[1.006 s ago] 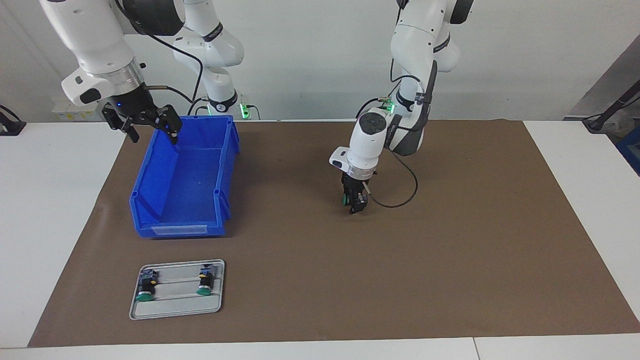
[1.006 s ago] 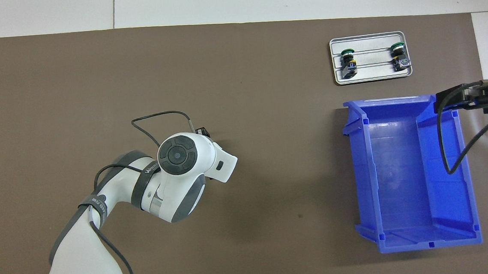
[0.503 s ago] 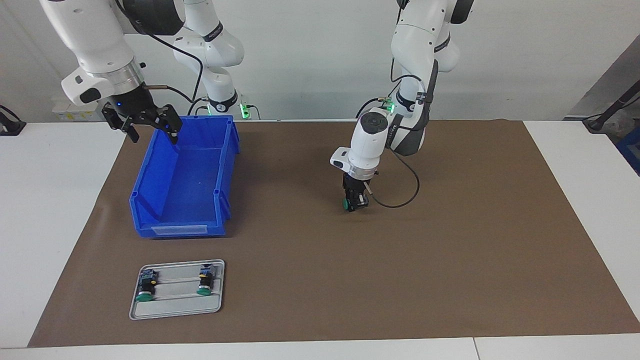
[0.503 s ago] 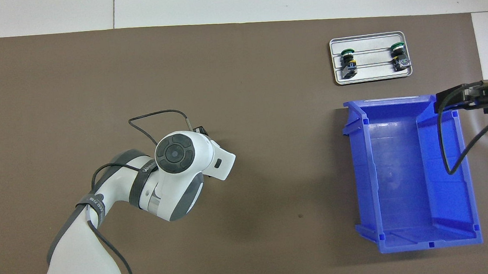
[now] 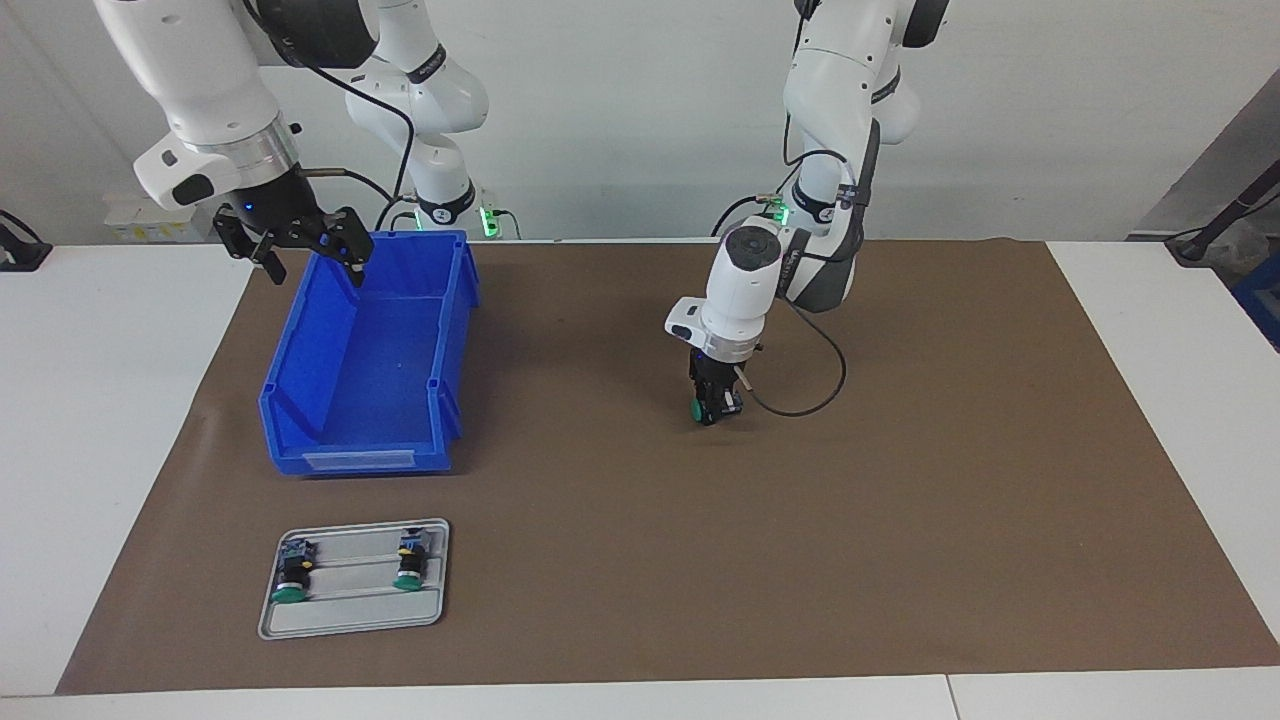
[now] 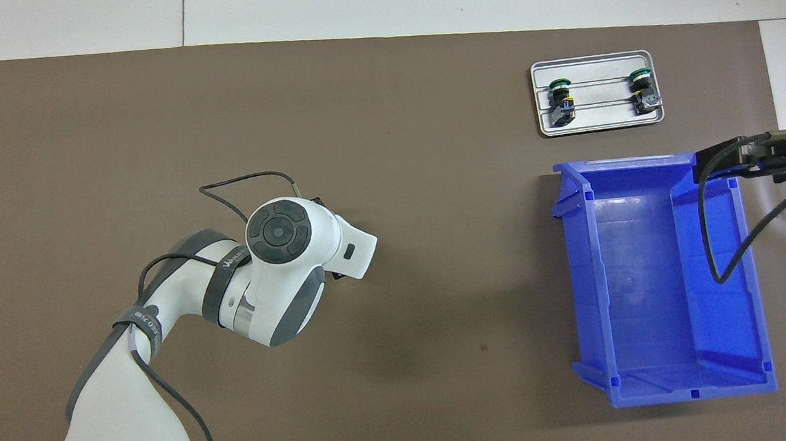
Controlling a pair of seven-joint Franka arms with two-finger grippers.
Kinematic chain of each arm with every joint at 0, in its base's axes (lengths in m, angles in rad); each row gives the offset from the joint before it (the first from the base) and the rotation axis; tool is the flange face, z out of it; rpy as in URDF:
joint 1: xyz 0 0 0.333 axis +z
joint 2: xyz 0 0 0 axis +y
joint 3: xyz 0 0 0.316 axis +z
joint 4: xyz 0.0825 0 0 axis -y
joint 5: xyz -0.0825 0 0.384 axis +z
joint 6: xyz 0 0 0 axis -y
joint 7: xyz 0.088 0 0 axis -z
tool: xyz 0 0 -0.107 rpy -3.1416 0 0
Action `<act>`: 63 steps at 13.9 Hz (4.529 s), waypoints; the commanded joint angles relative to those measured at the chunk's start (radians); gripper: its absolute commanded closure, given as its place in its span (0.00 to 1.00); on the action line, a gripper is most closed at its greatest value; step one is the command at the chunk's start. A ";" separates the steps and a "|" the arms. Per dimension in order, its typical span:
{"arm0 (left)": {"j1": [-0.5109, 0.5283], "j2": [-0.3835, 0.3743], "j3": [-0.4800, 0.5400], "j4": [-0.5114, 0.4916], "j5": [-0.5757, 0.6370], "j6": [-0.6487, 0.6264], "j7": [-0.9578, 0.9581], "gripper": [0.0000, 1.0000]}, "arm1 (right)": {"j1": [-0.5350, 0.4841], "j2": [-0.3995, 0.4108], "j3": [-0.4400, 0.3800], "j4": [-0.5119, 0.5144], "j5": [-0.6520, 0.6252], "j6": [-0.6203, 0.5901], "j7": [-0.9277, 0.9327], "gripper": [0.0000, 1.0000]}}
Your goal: Place and press button with both arms
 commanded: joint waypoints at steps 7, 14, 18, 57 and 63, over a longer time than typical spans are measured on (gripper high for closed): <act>0.122 -0.046 -0.006 0.111 -0.103 -0.209 -0.008 0.87 | -0.002 -0.021 -0.007 -0.025 -0.011 0.011 0.017 0.00; 0.258 -0.082 -0.008 0.152 -0.357 -0.336 0.134 0.87 | 0.006 -0.021 -0.006 -0.025 -0.011 0.011 0.017 0.00; 0.395 -0.102 -0.006 0.140 -0.574 -0.413 0.329 0.87 | 0.006 -0.021 -0.006 -0.025 -0.011 0.011 0.017 0.00; 0.533 -0.248 0.000 -0.428 -1.582 -0.375 1.236 1.00 | 0.009 -0.023 0.003 -0.030 -0.013 0.025 0.089 0.00; 0.524 -0.255 -0.001 -0.442 -1.576 -0.315 1.247 1.00 | 0.009 -0.023 0.003 -0.030 -0.013 0.025 0.089 0.00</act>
